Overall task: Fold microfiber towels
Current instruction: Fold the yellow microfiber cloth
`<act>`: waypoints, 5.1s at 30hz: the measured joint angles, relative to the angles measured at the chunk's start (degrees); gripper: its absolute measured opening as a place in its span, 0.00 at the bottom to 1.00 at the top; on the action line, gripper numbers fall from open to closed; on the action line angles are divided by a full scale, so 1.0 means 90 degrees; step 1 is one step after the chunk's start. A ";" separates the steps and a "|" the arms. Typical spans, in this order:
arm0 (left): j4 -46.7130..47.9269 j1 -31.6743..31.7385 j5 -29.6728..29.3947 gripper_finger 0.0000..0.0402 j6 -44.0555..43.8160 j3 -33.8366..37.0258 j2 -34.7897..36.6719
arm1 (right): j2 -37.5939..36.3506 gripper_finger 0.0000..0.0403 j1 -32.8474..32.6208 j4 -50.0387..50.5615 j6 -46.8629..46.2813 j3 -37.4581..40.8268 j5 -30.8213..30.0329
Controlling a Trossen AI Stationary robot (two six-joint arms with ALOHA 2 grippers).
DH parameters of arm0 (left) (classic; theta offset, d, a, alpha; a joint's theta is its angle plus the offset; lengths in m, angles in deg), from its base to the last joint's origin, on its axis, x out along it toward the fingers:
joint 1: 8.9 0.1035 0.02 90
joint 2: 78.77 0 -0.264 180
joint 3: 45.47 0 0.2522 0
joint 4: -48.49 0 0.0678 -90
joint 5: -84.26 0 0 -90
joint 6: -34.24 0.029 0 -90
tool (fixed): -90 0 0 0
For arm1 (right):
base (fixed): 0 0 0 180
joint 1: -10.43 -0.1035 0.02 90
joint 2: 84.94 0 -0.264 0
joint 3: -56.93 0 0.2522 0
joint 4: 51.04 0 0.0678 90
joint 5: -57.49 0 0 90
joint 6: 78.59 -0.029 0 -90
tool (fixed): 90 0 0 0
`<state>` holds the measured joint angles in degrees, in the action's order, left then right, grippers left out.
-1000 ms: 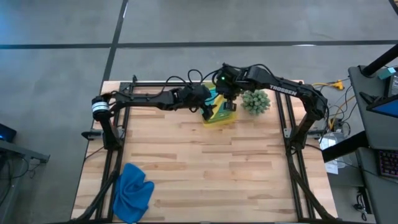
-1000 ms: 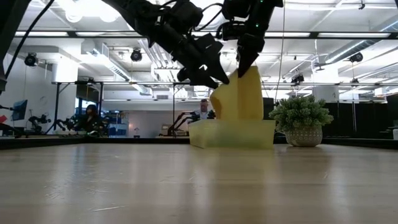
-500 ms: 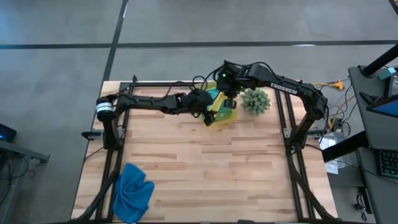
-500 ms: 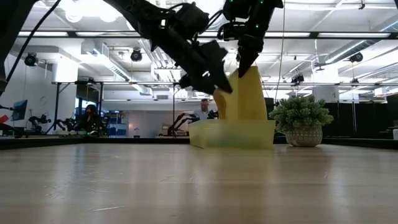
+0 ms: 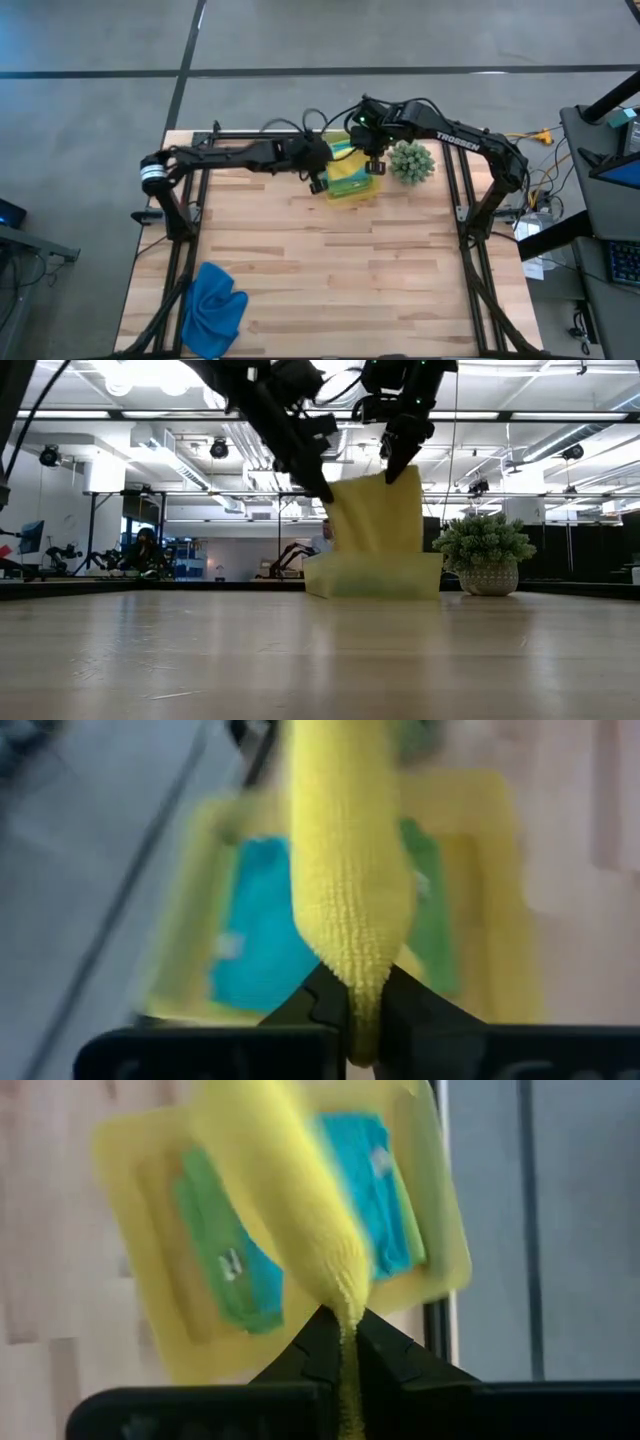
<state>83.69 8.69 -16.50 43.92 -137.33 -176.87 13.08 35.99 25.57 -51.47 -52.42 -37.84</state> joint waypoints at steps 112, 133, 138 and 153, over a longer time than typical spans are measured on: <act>-0.3841 -0.5161 0.0937 0.00 -0.4217 0.4214 0.0779 | 0.0378 0.02 -0.5166 -0.5754 -0.5315 0.3940 0.0724; -0.3907 -0.5050 -0.0632 0.00 -0.5049 0.5469 0.1738 | 0.0548 0.02 -0.3500 -0.5977 -0.5123 0.3810 0.1976; -0.3812 -0.5052 -0.0911 0.00 -0.5053 0.5509 0.1738 | 0.0766 0.02 -0.3283 -0.5939 -0.5129 0.3631 0.1975; -0.3473 -0.5103 -0.1197 0.00 -0.5829 0.5596 0.1866 | 0.0967 0.02 -0.2718 -0.6556 -0.6316 0.3641 0.2837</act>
<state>52.43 -37.24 -27.27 -8.54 -86.96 -160.07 21.79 11.53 -33.44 -108.31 -19.65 -12.30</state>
